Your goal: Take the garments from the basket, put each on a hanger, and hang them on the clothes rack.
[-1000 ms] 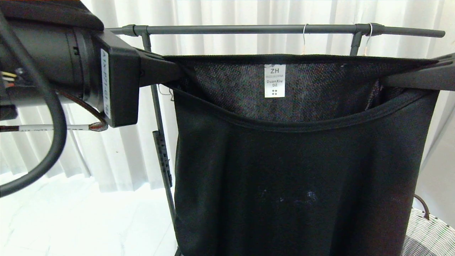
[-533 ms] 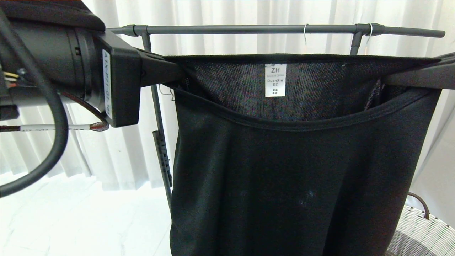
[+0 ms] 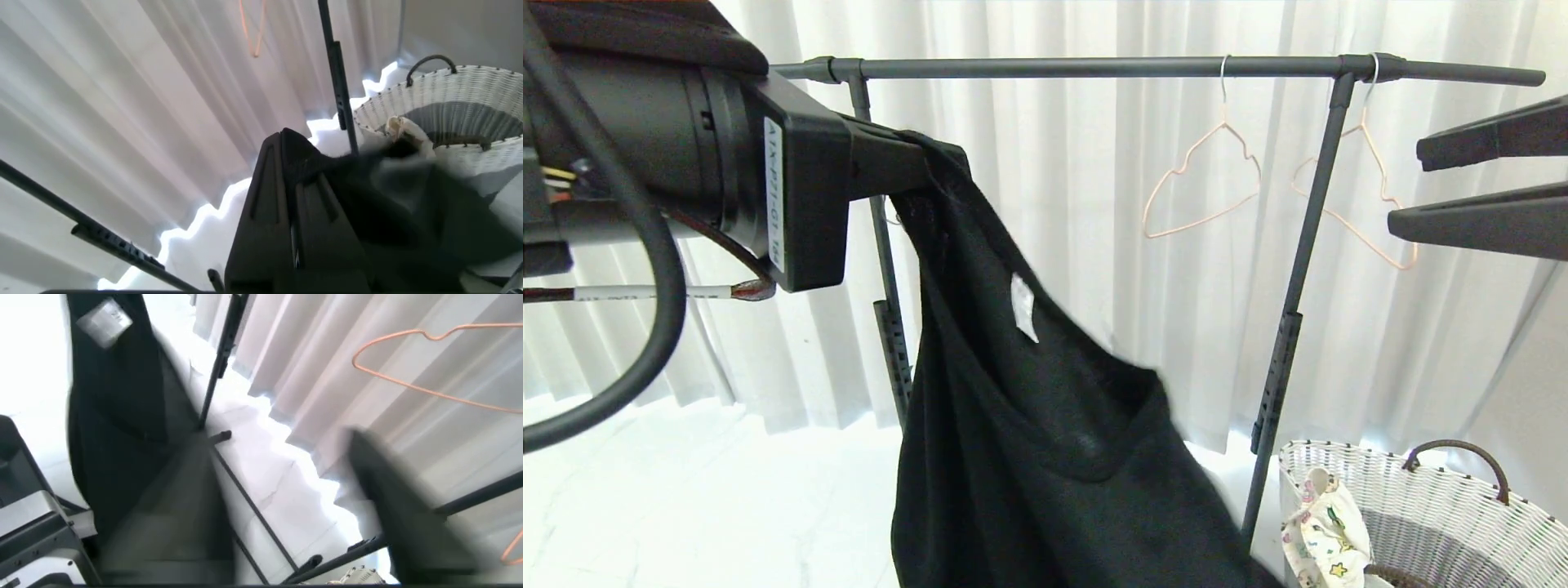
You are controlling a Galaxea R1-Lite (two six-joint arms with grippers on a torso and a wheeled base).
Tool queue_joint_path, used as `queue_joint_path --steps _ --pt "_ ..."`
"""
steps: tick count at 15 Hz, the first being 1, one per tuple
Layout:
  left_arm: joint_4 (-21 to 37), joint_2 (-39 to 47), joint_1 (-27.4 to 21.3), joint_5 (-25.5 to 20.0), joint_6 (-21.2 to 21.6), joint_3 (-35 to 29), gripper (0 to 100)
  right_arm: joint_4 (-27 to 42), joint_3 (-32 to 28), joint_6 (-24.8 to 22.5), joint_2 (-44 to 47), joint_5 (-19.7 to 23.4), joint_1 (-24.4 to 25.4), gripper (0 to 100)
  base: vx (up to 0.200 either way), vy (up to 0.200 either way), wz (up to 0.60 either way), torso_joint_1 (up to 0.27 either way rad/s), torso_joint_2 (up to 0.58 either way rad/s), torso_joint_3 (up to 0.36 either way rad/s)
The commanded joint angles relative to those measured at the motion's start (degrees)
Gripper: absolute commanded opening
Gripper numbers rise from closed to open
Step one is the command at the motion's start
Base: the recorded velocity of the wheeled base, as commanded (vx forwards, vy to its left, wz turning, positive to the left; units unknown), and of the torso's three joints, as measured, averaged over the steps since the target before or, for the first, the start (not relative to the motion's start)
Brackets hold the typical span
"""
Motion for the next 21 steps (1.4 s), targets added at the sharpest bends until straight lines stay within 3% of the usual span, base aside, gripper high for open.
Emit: queue_joint_path --steps 1,3,4,5,8,10,11,14,16,18,21 --pt "0.0 0.3 0.9 0.8 0.1 0.3 0 0.0 0.2 0.1 -0.6 0.1 0.0 100 0.0 0.0 0.0 0.0 0.0 0.0" --pt "0.0 0.4 3.0 1.6 0.1 1.3 0 0.1 1.3 0.3 -1.6 -0.4 -0.5 100 0.0 0.0 0.0 0.0 0.0 0.0" --pt "0.0 0.4 4.4 2.2 0.1 1.7 0 0.3 2.0 0.3 -2.1 -1.2 -3.2 100 0.0 0.0 0.0 0.0 0.0 0.0" --pt "0.1 0.1 6.1 2.9 0.1 2.1 0 1.0 3.6 0.1 -2.9 -4.7 -8.8 100 0.0 0.0 0.0 0.0 0.0 0.0" --pt "0.1 -1.5 12.9 3.8 1.0 4.0 0 7.7 9.1 0.4 -4.0 -20.9 -26.8 100 0.0 0.0 0.0 0.0 0.0 0.0" --pt "-0.2 -3.9 18.3 3.8 4.2 8.3 0 7.7 13.9 -0.6 -6.2 -23.9 -34.6 100 0.0 0.0 0.0 0.0 0.0 0.0" --pt "-0.2 -5.0 20.5 3.8 4.4 10.2 0 7.7 15.7 -1.5 -7.5 -25.1 -36.2 100 0.0 0.0 0.0 0.0 0.0 0.0" --pt "-0.2 -7.1 25.7 3.8 4.3 13.6 0 7.0 20.5 -1.1 -10.9 -25.1 -38.2 100 0.0 0.0 0.0 0.0 0.0 0.0" --pt "-0.4 -7.3 27.9 3.8 4.0 14.1 0 2.8 22.9 1.2 -11.2 -24.0 -38.2 100 0.0 0.0 0.0 0.0 0.0 0.0" --pt "-1.1 -7.1 29.3 3.9 4.0 14.4 0 -1.3 23.0 4.9 -11.1 -18.3 -38.3 100 0.0 0.0 0.0 0.009 -0.04 -0.03" --pt "-1.1 -7.5 30.2 3.8 4.0 16.3 0 -1.7 23.0 7.0 -10.9 -17.2 -38.3 100 0.0 0.0 0.0 0.092 -0.31 -0.224"
